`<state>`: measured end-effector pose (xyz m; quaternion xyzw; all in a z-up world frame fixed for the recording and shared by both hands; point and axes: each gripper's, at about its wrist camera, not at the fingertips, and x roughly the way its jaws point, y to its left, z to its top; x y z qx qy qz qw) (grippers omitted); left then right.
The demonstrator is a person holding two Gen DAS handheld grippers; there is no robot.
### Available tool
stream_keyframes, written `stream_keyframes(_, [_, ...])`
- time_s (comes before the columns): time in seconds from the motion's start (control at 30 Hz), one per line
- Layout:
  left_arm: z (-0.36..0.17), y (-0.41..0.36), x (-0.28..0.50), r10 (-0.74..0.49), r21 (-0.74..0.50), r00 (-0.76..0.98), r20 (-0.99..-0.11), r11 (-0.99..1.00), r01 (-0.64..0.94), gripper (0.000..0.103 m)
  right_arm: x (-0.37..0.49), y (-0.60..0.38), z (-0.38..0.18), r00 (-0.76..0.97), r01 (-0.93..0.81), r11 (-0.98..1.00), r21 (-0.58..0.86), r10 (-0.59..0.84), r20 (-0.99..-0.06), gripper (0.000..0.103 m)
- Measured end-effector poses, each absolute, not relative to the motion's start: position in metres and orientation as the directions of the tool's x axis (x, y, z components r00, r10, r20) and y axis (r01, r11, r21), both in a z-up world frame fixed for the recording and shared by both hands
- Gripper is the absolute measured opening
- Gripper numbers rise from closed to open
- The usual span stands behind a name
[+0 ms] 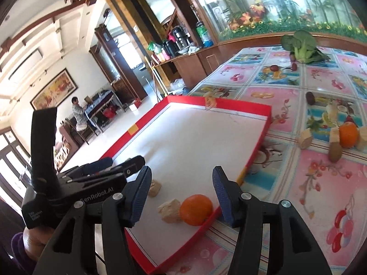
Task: Organize fruits
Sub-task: 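Carry both held pieces into the red-rimmed tray and open both tools, then grasp a mandarin with the right tool while the left tool grasps a brown round fruit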
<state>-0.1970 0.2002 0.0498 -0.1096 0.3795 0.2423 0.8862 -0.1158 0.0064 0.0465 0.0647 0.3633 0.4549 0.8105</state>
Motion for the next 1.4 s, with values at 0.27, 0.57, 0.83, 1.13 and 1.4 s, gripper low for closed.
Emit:
stream_keyframes(0.27, [0.059,0.173,-0.191,0.35,0.027,0.608,-0.713,0.88,-0.475,0.086,-0.102,-0.043,0.054,0.401,-0.642,0.629,0.438,0.763,-0.507,0.055])
stream_keyframes(0.57, [0.071,0.118,-0.171,0.277,0.047,0.655,-0.703,0.937,-0.346,0.086,-0.076,-0.157,0.058,0.614,-0.486,0.805,0.34,0.591,-0.523,0.055])
stream_keyframes(0.83, [0.073,0.053,-0.13,0.136,0.048,0.681,-0.719,0.988,-0.147,0.086,-0.052,-0.217,0.045,0.652,-0.357,0.902,0.242,0.426,-0.628,0.055])
stream_keyframes(1.13, [0.051,0.013,-0.089,0.034,0.018,0.619,-0.785,0.999,-0.032,0.086,-0.035,-0.211,0.026,0.581,-0.36,0.911,0.199,0.386,-0.716,0.053])
stream_keyframes(1.4, [0.033,0.001,-0.054,-0.02,-0.005,0.567,-0.823,1.0,0.027,0.085,-0.025,-0.211,0.019,0.539,-0.352,0.909,0.222,0.391,-0.746,0.038])
